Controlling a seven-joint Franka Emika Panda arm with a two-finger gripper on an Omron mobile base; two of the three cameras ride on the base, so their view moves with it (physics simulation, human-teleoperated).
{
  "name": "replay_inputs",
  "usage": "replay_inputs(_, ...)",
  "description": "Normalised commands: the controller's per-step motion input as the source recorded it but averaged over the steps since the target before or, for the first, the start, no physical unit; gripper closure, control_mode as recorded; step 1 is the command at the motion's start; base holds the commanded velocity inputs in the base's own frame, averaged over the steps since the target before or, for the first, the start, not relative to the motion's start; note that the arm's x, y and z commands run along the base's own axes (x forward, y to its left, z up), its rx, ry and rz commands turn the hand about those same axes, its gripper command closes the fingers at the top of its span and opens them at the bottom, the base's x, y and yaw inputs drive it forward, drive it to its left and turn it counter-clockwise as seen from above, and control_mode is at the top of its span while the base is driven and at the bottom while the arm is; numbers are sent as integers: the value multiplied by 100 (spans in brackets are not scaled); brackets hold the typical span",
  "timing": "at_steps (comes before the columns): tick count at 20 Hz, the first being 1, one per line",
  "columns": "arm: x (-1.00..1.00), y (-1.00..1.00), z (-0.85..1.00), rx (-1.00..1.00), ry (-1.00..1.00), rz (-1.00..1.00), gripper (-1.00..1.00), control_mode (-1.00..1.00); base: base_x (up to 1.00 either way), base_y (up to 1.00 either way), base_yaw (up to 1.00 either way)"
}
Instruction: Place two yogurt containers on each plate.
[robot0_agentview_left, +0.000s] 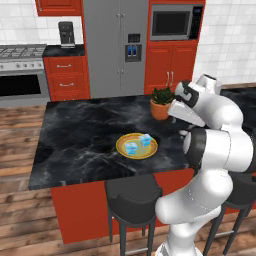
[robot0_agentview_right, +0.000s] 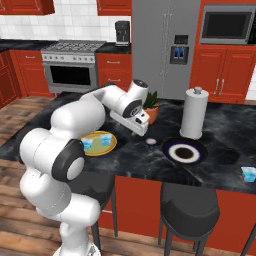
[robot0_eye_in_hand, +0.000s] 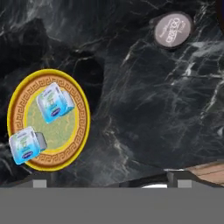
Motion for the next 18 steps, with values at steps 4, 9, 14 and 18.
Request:
replay_inputs(4,0,-12,-16,-29,0,-13,-100,-100,0,0,0)
replay_inputs(9,1,-26,-24,-19,0,-17,-100,-100,0,0,0)
replay_inputs(14,12,-14,-36,-3,1,-16,-100,-100,0,0,0)
replay_inputs(18,24,-21,-10,2,11,-14,-100,-100,0,0,0)
